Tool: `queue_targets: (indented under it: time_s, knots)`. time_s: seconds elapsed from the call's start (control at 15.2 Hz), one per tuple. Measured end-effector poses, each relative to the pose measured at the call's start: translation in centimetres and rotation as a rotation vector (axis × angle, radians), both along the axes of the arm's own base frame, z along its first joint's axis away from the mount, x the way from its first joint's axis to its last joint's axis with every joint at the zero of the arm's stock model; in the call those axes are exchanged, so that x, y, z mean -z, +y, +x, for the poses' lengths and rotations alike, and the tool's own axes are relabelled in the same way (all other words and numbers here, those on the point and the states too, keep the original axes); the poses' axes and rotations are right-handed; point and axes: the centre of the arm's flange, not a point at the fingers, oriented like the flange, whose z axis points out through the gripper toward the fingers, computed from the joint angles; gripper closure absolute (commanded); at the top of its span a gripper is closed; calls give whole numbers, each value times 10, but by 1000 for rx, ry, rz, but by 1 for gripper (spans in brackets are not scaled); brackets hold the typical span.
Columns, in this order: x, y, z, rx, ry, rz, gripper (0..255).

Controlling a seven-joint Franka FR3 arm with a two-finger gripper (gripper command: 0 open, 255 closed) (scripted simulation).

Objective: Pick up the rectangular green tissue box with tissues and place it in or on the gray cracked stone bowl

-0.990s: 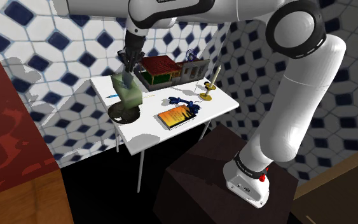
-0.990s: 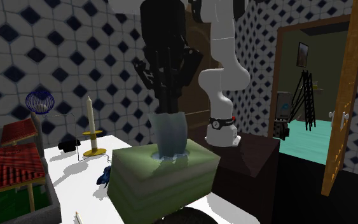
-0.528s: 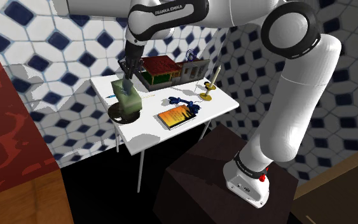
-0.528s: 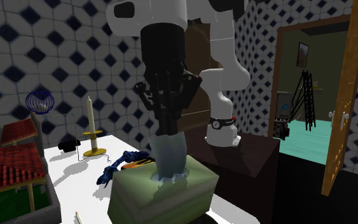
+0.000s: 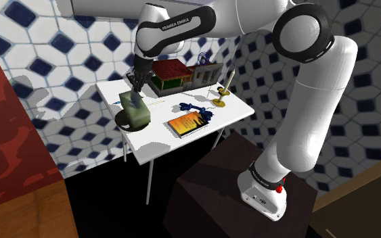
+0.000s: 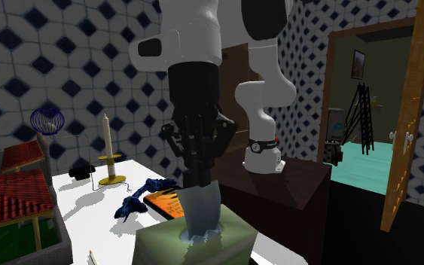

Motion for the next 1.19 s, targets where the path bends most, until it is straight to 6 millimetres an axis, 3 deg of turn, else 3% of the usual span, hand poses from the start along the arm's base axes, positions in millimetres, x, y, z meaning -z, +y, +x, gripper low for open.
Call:
queue_targets:
  time_s: [0.53,0.59,0.99,1.19]
  knots:
    - [6,1,3,1,-12,3,255]
    - [6,1,2,1,-12,3,0]
    - [11,2,1,0,-3,1,0]
    - [-16,-2,-2,0,-4,1,0]
